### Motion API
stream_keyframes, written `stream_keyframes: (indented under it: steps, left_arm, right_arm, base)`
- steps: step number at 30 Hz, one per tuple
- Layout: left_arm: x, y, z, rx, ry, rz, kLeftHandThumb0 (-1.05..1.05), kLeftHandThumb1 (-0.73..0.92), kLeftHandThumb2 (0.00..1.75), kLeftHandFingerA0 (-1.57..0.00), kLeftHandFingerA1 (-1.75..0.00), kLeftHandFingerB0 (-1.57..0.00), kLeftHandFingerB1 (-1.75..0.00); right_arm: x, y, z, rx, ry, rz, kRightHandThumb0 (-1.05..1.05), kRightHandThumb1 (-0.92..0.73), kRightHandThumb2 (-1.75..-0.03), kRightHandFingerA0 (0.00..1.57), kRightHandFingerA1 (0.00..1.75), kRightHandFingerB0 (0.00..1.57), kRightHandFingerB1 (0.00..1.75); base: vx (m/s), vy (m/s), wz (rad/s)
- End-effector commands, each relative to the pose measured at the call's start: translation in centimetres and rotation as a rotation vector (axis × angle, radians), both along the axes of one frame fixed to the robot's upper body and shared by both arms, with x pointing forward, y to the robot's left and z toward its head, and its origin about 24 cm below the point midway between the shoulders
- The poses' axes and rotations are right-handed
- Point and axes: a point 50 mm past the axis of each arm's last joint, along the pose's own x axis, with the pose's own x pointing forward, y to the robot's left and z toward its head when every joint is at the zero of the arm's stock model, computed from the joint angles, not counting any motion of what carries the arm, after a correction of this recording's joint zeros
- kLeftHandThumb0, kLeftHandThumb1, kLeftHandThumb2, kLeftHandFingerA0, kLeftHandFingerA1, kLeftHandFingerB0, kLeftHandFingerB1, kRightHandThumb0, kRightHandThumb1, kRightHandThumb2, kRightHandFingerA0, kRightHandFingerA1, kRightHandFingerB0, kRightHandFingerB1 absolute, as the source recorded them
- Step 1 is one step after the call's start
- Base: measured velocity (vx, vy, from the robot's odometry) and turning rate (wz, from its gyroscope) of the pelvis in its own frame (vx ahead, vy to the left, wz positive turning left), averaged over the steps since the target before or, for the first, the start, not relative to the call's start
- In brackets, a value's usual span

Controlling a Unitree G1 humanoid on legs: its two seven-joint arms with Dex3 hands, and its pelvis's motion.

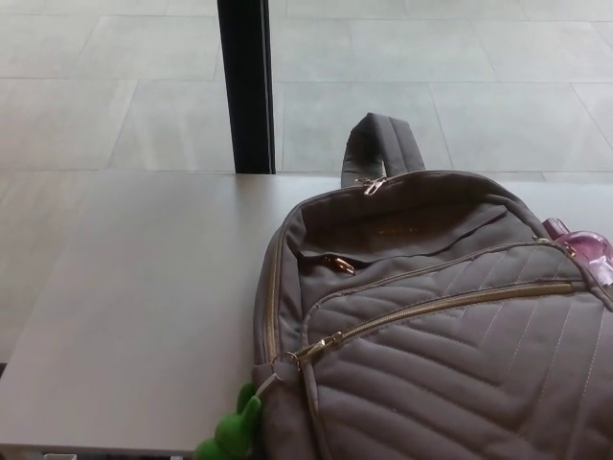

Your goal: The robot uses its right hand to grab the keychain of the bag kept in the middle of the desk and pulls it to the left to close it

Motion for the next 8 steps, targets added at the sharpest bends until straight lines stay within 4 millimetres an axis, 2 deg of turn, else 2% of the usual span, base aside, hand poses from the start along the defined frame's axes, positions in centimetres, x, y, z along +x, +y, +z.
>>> stream_keyframes:
  steps: [1, 7, 8]
  left_arm:
    - [-0.87, 0.85, 0.41, 0.023, 0.097, -0.035, -0.63, 0.76, 0.63, -0.54, -0.6, -0.42, -0.44]
    - [-1.07, 0.91, 0.43, 0.035, 0.169, -0.112, -0.6, 0.76, 0.63, -0.52, -0.57, -0.43, -0.44]
    - [-1.06, 0.91, 0.43, 0.036, 0.172, -0.116, -0.61, 0.6, 0.96, -0.48, -0.65, -0.36, -0.55]
  right_arm:
    - [0.16, -0.33, 0.47, -0.028, 0.028, 0.052, -0.5, -0.65, -0.58, 0.28, 0.77, 0.17, 0.59]
    - [0.22, -0.27, 0.49, -0.021, 0.029, 0.071, -0.47, -0.66, -0.59, 0.29, 0.75, 0.21, 0.57]
    - [0.22, -0.28, 0.47, -0.02, 0.029, 0.074, -0.48, -0.66, -0.59, 0.27, 0.77, 0.2, 0.59]
  base:
    - [0.0, 0.0, 0.0]
    - [0.0, 0.0, 0.0]
    - [0.0, 0.0, 0.0]
